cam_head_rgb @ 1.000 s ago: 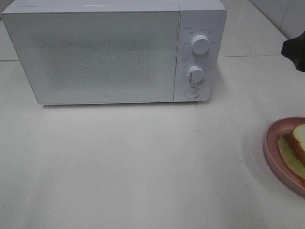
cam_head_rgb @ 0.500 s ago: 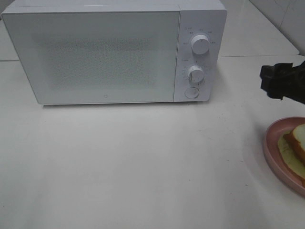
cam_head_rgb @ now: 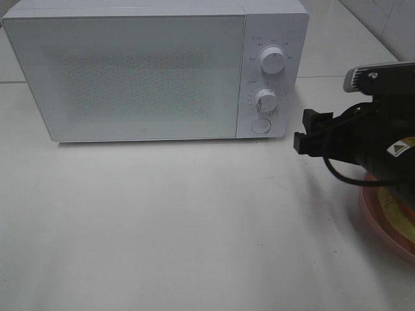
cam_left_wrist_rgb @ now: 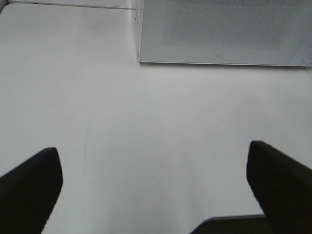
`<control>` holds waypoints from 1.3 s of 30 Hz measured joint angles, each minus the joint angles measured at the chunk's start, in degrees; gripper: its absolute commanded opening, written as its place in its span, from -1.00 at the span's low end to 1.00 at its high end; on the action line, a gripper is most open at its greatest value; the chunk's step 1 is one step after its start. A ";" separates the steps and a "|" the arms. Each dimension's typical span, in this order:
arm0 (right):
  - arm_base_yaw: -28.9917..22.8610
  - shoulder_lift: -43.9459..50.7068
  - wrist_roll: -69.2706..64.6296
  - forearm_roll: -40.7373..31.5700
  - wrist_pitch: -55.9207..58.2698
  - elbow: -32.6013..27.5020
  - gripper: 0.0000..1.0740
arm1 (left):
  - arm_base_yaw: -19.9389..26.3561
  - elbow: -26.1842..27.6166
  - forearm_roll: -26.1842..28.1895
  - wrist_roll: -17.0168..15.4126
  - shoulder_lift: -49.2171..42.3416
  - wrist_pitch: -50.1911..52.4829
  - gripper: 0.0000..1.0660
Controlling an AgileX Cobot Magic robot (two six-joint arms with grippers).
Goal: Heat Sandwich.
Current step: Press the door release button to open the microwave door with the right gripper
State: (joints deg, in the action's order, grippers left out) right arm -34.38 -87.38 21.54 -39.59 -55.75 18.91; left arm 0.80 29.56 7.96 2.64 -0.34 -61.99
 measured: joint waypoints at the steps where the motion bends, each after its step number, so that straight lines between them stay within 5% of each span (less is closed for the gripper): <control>1: 0.00 0.00 0.00 0.00 0.00 0.00 0.45 | 0.00 0.00 0.00 0.00 0.00 0.00 0.82; 16: -14.04 -9.11 1.03 -12.89 -3.55 5.84 0.42 | 0.00 0.00 0.00 0.00 0.00 0.00 0.82; 25: -15.07 -10.14 -1.15 -14.04 -3.44 6.02 0.42 | 0.00 0.00 0.00 0.00 0.00 0.00 0.82; 39: -15.13 -10.14 -41.88 -11.46 -2.35 6.02 0.42 | 0.00 0.00 0.00 0.00 0.00 0.00 0.82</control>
State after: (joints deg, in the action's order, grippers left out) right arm -49.50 -97.52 -20.34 -51.05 -58.10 24.92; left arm 0.80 29.56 7.96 2.64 -0.34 -61.99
